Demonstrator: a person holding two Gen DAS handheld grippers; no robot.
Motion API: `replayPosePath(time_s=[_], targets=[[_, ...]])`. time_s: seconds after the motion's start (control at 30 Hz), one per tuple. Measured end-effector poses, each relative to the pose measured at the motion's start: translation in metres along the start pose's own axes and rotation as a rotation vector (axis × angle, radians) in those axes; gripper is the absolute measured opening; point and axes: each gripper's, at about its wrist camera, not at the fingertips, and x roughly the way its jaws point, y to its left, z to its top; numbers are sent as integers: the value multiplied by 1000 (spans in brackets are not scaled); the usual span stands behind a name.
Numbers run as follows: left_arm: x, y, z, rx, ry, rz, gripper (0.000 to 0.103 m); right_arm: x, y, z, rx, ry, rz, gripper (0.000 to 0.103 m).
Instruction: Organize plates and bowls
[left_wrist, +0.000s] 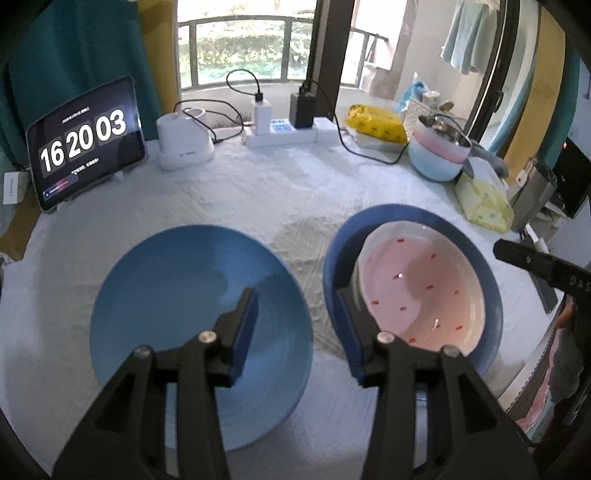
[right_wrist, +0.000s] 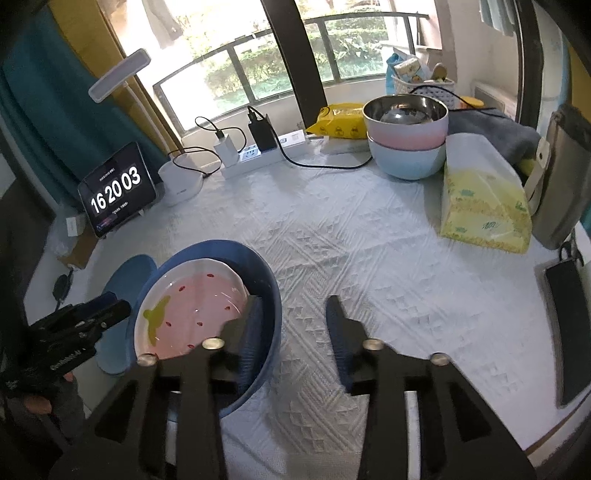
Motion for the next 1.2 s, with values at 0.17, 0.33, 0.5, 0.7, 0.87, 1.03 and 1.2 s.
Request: replayPosePath(time_s=[0.17,0.33,0.5,0.7,0.87,1.03,1.2], targets=[[5,-8,-1,46,19,14,45,6,-3,-2,3,6,16,40],[12,-14,-2,83,42,26,45,16,-5,-3,8,18,27,40],[15,-17,0,96,47,42,45,26,-6,-5,13,42,38,40],[17,-20,-1,118,26,53,42,38,-7,-11,11,70,25,40],[17,-25,-1,151,6,54,38,38,-11,-12,24,64,30,40],[18,-31,1,176,-3,45,29,36,-13,-13,32,66,27,40],[23,-36,5,173,-8,15,24,32,-16,-14,33,68,11,40]])
